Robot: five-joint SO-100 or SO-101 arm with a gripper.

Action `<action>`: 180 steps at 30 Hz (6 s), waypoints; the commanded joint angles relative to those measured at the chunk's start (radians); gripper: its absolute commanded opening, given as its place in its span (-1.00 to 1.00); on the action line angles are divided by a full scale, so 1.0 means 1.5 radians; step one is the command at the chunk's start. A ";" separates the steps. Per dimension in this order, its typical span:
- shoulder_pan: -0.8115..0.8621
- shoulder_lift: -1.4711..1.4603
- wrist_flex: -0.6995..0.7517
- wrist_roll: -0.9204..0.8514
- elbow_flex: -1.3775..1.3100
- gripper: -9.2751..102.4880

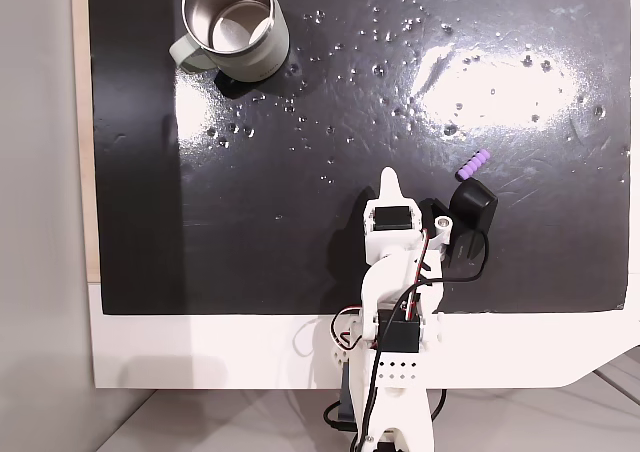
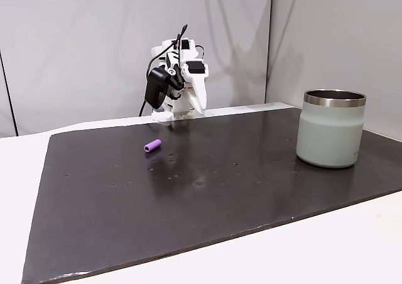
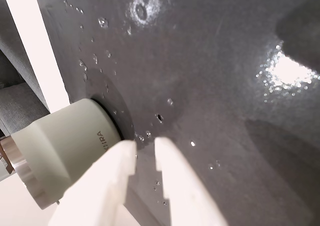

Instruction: Grasp a pengrip and put it in the cup.

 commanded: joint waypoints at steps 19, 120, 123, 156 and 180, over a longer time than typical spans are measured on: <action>0.054 0.005 0.133 -0.084 -0.085 -0.83; 0.380 -0.782 0.078 -0.450 -0.616 -0.20; 0.362 -0.816 0.076 -0.439 -0.615 -0.19; 0.264 -1.070 0.036 -0.432 -0.605 -0.67; 0.232 -1.008 0.336 -0.356 -0.932 -0.83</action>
